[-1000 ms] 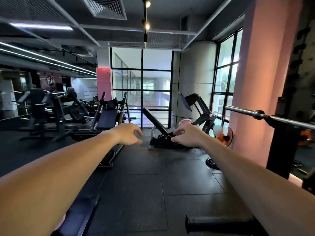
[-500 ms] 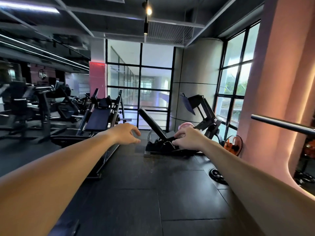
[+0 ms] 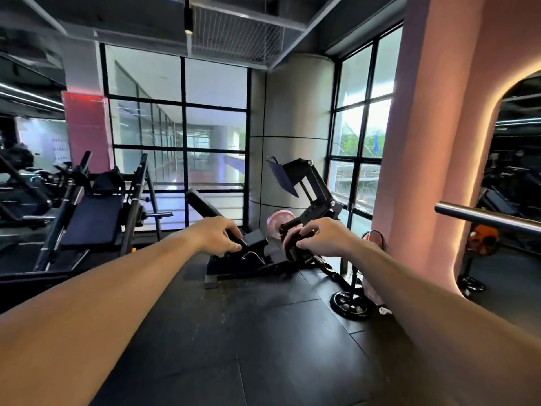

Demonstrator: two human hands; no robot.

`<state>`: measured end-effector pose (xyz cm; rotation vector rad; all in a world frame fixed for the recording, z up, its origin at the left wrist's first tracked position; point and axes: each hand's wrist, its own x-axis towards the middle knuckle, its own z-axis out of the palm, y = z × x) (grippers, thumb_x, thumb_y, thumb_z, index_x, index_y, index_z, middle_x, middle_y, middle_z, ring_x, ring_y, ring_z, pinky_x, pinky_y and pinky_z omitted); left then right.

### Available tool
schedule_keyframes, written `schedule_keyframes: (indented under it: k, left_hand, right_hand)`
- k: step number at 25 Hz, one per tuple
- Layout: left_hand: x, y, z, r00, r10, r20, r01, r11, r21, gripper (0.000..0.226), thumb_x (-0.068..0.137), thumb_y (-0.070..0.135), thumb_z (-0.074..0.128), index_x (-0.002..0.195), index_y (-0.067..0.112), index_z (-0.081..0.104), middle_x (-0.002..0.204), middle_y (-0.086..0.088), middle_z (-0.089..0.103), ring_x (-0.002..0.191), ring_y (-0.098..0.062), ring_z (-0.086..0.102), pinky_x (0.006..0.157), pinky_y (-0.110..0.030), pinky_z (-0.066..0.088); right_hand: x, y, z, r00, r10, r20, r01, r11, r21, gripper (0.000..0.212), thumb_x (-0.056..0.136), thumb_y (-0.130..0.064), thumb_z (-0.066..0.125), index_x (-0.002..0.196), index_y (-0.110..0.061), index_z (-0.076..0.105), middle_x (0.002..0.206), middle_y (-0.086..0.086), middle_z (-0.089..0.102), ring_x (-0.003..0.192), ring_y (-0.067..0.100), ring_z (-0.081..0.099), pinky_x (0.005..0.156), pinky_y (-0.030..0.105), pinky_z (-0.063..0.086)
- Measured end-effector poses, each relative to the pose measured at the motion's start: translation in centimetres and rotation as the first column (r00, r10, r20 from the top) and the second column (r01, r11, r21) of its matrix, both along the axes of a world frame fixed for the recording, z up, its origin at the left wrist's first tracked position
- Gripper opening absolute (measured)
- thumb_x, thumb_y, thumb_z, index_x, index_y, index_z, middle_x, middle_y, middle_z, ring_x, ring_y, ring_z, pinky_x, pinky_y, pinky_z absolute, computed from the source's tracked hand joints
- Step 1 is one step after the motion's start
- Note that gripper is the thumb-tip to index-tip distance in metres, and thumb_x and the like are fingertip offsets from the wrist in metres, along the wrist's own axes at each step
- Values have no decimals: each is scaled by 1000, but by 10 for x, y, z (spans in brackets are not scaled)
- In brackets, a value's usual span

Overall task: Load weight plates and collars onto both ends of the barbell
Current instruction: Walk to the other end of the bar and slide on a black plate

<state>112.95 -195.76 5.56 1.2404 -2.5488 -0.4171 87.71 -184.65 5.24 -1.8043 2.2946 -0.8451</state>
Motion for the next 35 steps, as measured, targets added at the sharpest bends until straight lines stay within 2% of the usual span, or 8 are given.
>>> schedule_keyframes:
  k: [5,8,11,19,23,30,33,35]
  left_hand:
    - [-96,-136,2,999,-50,-5,50,999,-15,30,88,38,74,116,28,68,105,3,70,101,-15,66,94,-30,51]
    - [-159,-221,4,996,-86,11,86,996,-40,29,89,36,73,116,25,70,104,4,72,99,-14,67,90,-27,52]
    - [-221,-303,3,995,-98,2,98,995,-24,28,87,37,74,114,27,71,101,6,72,97,-13,67,88,-26,51]
    - [-428,-495,-12,953,-302,13,302,953,-1,25,83,46,75,105,38,68,97,11,69,94,-13,65,92,-30,50]
    - [-551,-585,-13,910,-412,-44,413,911,6,24,85,39,76,107,31,71,97,7,72,85,-8,65,73,-21,49]
    - [-791,-646,-33,767,-641,13,639,766,72,26,87,36,75,112,29,70,96,2,70,88,-15,64,83,-24,50]
    - [-891,-655,-41,700,-714,8,712,699,68,27,88,31,75,114,24,70,102,-2,71,90,-19,65,75,-21,50]
    - [-959,-659,-45,671,-741,19,739,670,65,29,87,30,76,114,23,71,104,-6,73,95,-24,67,84,-26,53]
  right_hand:
    - [-94,-115,3,1000,-27,-9,27,1000,-16,20,77,-39,75,96,-36,76,86,-13,64,92,13,61,67,19,40]
    - [-167,-184,21,998,-65,-7,64,997,-44,26,77,-39,78,101,-30,75,102,-10,71,90,10,60,65,17,40]
    - [-237,-249,32,990,-128,-56,125,991,-52,31,84,-38,73,112,-25,74,124,-2,67,107,16,59,80,20,39]
    - [-400,-408,-7,965,-256,-57,259,964,64,34,88,-41,70,118,-25,71,133,3,61,117,24,57,90,28,44]
    - [-488,-465,-14,920,-392,-25,393,914,102,38,90,-38,71,124,-20,70,134,5,62,122,25,57,101,33,45]
    - [-653,-499,-44,754,-652,72,645,757,107,36,87,-39,72,119,-24,70,129,0,63,105,20,58,80,27,43]
    - [-727,-505,-62,690,-718,86,708,695,125,34,82,-42,74,113,-27,73,125,0,65,105,19,60,83,28,48]
    - [-781,-506,-72,659,-746,94,737,665,120,33,81,-42,75,111,-29,73,125,0,65,107,19,62,89,31,51]
